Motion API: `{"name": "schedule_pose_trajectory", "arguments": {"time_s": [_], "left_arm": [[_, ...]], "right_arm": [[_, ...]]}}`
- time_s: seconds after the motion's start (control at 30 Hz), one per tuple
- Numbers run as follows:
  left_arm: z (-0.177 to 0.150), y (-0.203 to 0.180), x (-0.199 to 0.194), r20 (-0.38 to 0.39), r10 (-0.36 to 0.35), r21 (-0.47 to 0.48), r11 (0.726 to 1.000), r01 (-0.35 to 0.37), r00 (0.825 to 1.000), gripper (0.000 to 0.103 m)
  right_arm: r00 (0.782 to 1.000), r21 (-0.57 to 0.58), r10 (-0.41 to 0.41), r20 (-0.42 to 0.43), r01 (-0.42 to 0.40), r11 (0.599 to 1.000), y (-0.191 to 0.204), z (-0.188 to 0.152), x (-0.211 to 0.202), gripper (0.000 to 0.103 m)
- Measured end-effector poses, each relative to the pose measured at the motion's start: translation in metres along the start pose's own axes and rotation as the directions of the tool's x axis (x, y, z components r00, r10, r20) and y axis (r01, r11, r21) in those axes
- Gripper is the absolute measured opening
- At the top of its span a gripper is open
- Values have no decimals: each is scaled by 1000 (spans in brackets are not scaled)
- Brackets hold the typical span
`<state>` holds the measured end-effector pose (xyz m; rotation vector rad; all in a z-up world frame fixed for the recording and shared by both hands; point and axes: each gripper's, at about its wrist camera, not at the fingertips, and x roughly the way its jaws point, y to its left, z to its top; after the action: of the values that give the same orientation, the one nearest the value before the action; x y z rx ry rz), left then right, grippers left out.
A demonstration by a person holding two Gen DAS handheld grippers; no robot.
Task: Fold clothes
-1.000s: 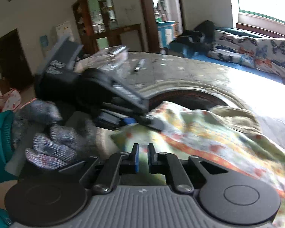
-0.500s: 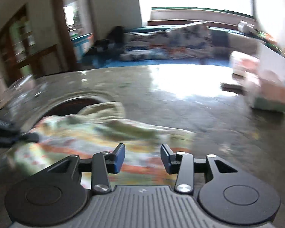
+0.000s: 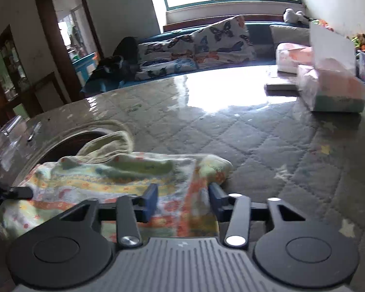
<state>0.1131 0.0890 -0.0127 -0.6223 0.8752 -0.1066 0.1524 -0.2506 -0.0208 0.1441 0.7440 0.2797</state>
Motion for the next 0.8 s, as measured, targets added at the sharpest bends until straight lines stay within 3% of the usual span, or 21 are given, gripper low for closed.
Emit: {"name": "schedule_pose_trajectory", "arguments": {"time_s": [0.1, 0.4, 0.8], "left_arm": [[2, -8, -4, 13, -6, 26, 1000, 5, 1000, 12], [8, -61, -20, 45, -71, 151, 986, 63, 996, 9], [-7, -159, 12, -24, -177, 290, 941, 177, 984, 9]], "right_arm": [[1000, 15, -2, 7, 2, 1000, 3, -2, -3, 11], [994, 65, 11, 112, -19, 998, -3, 5, -44, 9], [966, 104, -138, 220, 118, 988, -59, 21, -107, 9]]}}
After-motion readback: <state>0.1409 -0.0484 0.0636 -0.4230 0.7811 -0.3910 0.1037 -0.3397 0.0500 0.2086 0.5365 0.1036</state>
